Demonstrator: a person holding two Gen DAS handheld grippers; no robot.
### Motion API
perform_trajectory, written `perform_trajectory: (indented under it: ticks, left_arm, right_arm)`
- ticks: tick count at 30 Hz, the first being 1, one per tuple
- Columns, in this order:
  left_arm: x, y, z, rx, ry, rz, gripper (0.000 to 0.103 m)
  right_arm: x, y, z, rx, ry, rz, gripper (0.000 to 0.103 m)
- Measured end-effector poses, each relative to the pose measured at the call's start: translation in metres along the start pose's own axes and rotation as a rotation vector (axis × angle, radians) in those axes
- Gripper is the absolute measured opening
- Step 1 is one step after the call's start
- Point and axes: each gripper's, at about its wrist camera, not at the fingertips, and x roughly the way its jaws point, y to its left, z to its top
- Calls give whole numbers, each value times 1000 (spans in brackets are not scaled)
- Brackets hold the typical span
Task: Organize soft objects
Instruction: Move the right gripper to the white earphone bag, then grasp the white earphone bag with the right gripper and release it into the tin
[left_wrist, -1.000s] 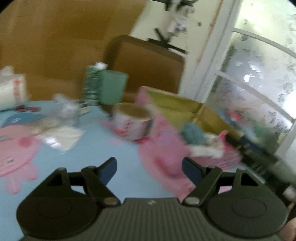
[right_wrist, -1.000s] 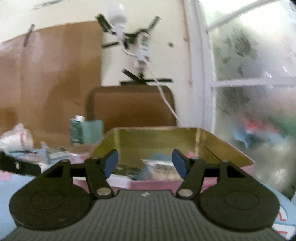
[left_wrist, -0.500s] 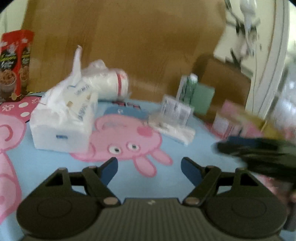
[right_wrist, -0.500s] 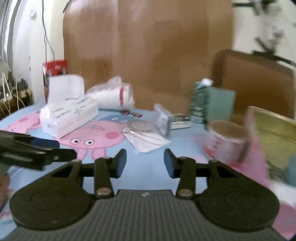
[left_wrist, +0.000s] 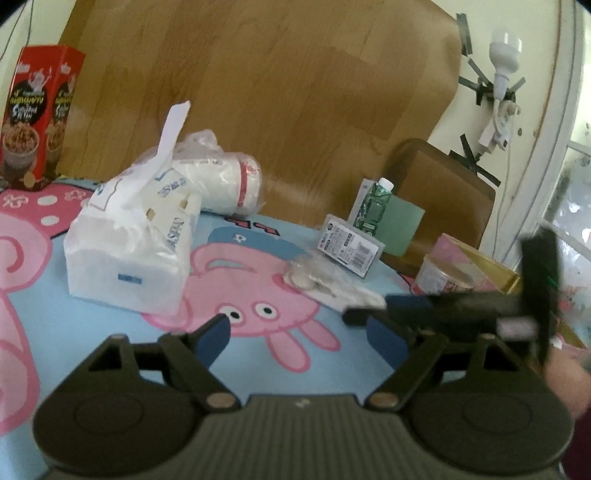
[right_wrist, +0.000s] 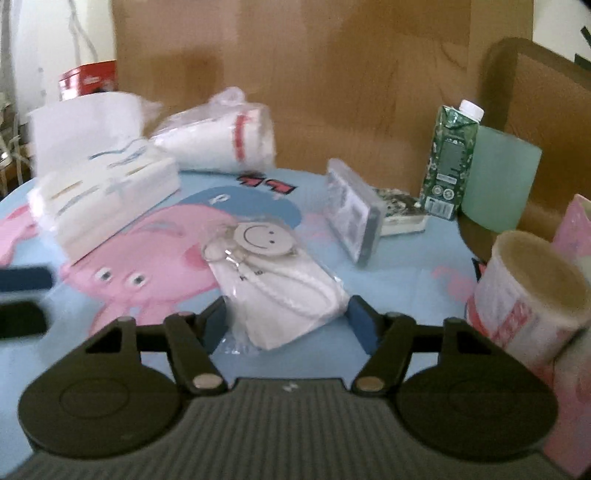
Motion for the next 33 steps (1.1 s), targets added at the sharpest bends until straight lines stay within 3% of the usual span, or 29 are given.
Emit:
perform_trajectory:
  ticks: [9,14,17,21,24,27,33]
  left_arm:
    - [5,-5,-1,28,43,-29,84]
    - [5,-20,-5,98,89,-83,84]
    - [3,-36,-14,80,163,-165,84]
    - [7,-60,-27,-56,282,-365,83]
    - [18,-77,-37,-97,361,-382,68]
    - [19,-85,-42,-84,359,-361,53]
    - [22,-114,-19,-57,333,-405,47]
  right_arm:
    - [-84,36,-67,8,-34,57,71]
    - [-130,39,-107,70,-68,14,71]
    - [-152,31,-129,204,-129,3,71]
    - [-164,28,-144,298,-182,11,70]
    - [-163,30,-146,320,-199,11,70]
    - [-166,29,-151,335,-224,15,70]
    - [-186,19,-153,332,-321,-47,70]
